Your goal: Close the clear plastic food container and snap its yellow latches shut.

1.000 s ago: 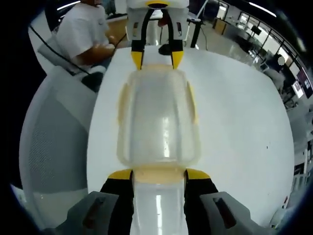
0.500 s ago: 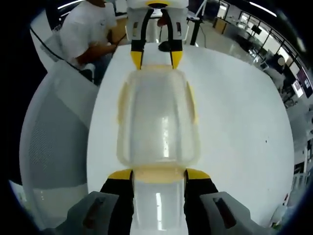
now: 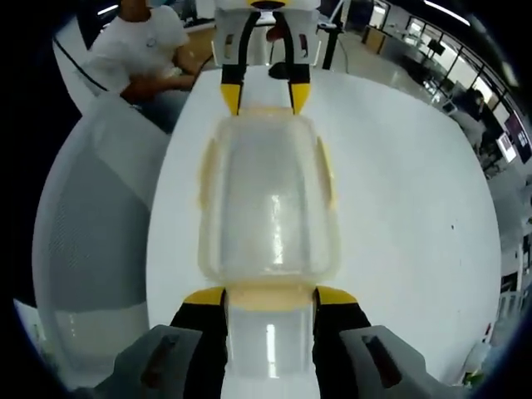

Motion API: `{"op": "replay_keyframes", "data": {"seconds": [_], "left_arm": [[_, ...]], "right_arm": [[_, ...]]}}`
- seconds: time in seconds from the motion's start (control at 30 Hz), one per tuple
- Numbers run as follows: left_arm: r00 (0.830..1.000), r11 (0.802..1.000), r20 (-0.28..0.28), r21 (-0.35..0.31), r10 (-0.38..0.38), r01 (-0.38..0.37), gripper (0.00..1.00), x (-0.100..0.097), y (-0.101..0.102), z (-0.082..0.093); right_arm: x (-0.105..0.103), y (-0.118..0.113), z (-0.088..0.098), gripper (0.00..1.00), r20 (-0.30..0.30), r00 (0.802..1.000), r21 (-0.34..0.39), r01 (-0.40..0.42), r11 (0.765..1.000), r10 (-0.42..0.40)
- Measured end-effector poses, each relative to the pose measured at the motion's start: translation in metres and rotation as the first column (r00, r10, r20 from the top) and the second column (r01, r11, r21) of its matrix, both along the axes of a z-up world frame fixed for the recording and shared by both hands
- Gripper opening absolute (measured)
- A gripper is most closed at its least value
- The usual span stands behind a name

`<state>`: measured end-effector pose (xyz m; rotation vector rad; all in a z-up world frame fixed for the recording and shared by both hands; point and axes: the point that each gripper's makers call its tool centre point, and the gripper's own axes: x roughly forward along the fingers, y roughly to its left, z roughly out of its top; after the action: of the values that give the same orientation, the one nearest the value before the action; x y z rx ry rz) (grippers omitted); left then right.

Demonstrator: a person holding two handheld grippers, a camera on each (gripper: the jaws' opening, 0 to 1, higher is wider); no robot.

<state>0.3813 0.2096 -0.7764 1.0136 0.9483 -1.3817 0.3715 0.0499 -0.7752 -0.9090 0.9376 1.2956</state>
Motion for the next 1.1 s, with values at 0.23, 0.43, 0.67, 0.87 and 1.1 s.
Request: {"op": "replay_keyframes", "data": {"seconds": [0.23, 0.43, 0.67, 0.87, 1.1], "left_arm": [[1.000, 1.000, -0.002, 0.003, -0.006, 0.006, 0.39, 0.000, -0.012, -0.002], [1.000, 1.000, -0.007, 0.007, -0.006, 0.006, 0.39, 0.000, -0.023, -0.002], [1.000, 1.000, -0.009, 0.011, -0.005, 0.005, 0.39, -0.002, -0.031, -0.002], [1.000, 1.000, -0.015, 0.016, -0.002, 0.002, 0.39, -0.004, -0.039, -0.003], [1.000, 1.000, -0.018, 0.025, 0.000, 0.000, 0.39, -0.008, -0.051, -0.007]], "right_arm": [[-0.001, -0.013, 0.000, 0.38, -0.003, 1.000, -0.001, 0.004, 1.000, -0.004], [-0.001, -0.023, -0.001, 0.38, -0.007, 1.000, 0.000, 0.007, 1.000, -0.007], [-0.003, -0.032, -0.002, 0.38, -0.011, 1.000, 0.001, 0.008, 1.000, -0.008], [-0.005, -0.039, -0.004, 0.38, -0.013, 1.000, 0.001, 0.010, 1.000, -0.010], [-0.008, -0.051, -0.008, 0.38, -0.014, 1.000, -0.006, 0.006, 1.000, -0.006]]}}
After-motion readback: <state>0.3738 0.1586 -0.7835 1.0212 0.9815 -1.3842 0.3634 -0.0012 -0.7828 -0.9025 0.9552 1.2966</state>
